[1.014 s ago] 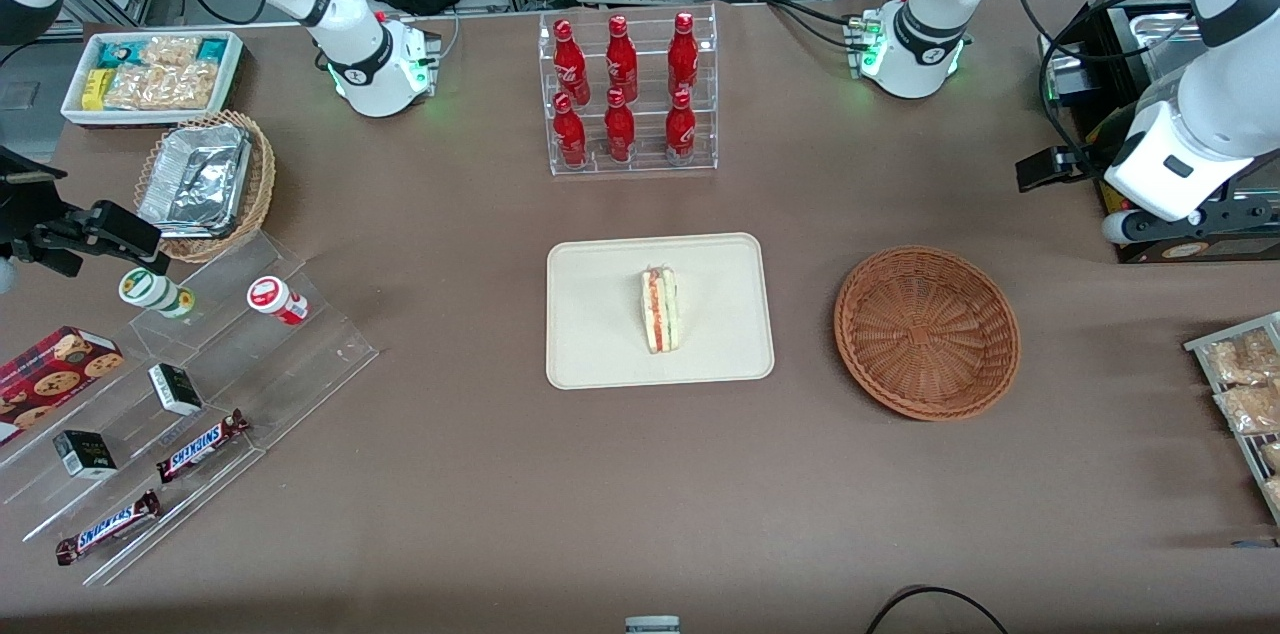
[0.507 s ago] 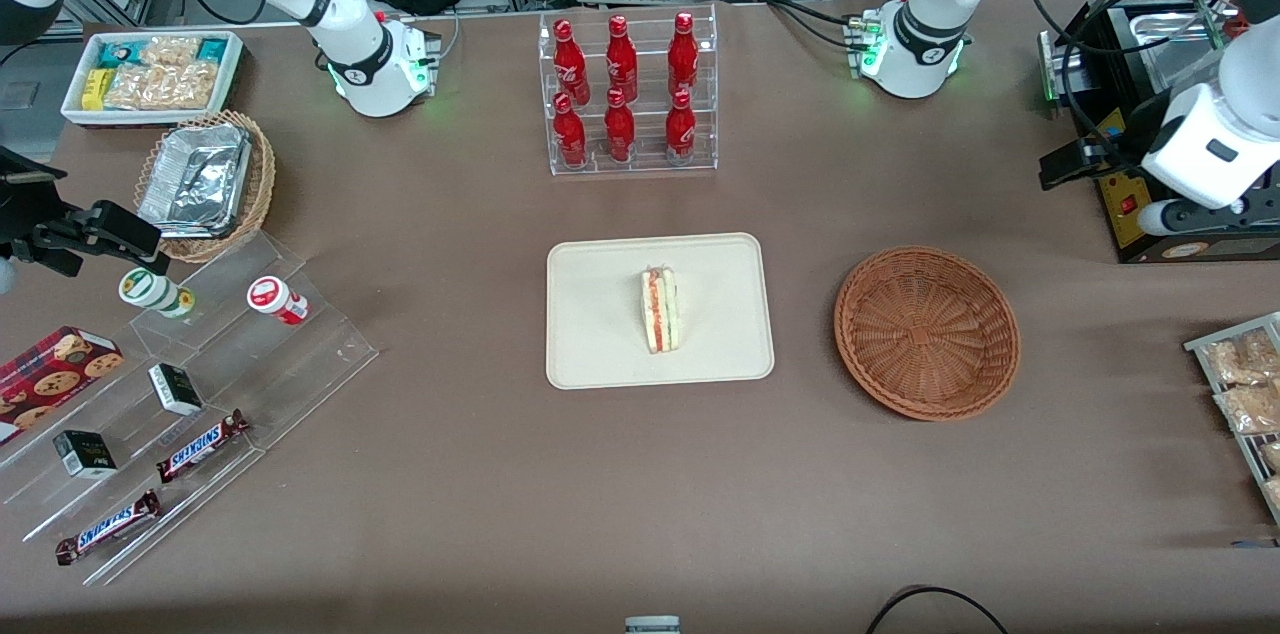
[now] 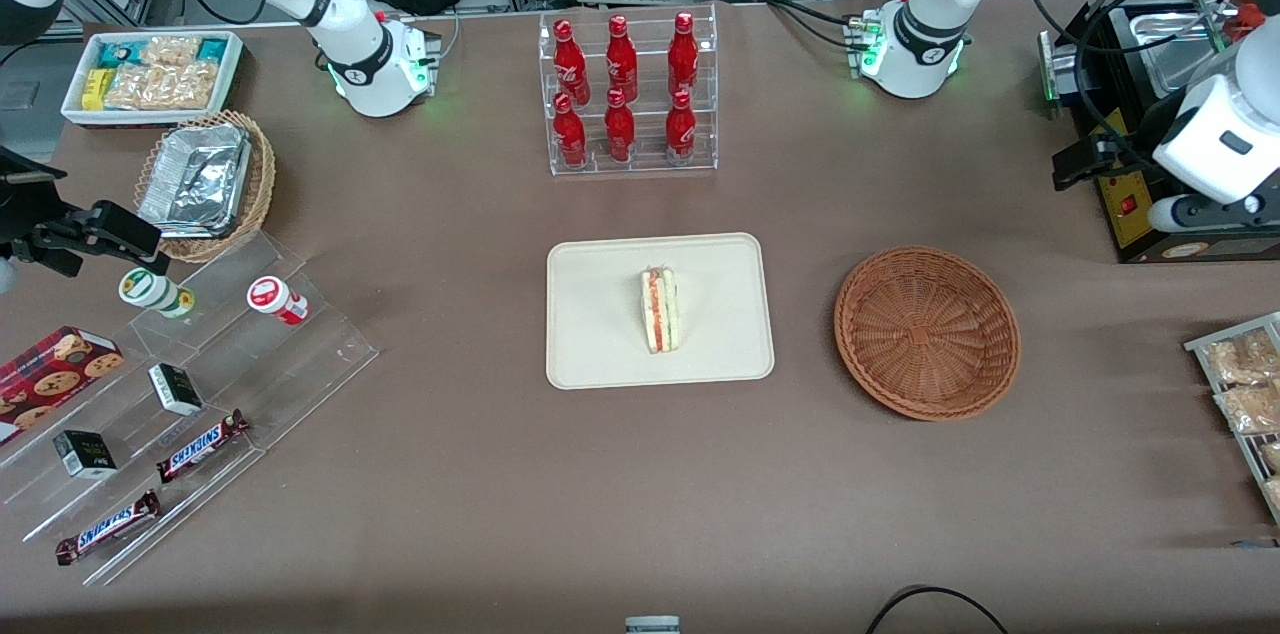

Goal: Place sandwich from basket to tray

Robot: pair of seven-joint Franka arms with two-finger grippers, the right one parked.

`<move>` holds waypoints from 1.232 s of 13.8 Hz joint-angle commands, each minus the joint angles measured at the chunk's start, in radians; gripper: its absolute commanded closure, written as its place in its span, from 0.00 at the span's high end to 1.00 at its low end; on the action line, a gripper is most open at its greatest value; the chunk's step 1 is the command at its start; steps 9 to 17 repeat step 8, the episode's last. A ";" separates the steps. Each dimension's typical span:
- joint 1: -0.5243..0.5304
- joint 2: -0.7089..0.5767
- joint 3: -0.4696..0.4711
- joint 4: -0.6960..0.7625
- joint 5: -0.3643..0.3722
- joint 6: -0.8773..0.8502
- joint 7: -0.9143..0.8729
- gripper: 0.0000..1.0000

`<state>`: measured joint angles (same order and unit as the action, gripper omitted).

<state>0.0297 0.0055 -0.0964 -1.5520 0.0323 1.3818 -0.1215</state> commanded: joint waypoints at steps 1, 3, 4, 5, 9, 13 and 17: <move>-0.008 -0.044 0.012 -0.011 0.023 0.014 0.017 1.00; -0.002 -0.047 0.012 -0.029 0.024 0.055 0.019 1.00; -0.001 -0.047 0.012 -0.028 0.023 0.068 0.019 1.00; -0.001 -0.041 0.012 -0.022 0.021 0.065 0.005 1.00; -0.001 -0.035 0.011 -0.008 0.015 0.062 -0.015 1.00; -0.001 -0.035 0.011 -0.008 0.015 0.062 -0.015 1.00; -0.001 -0.035 0.011 -0.008 0.015 0.062 -0.015 1.00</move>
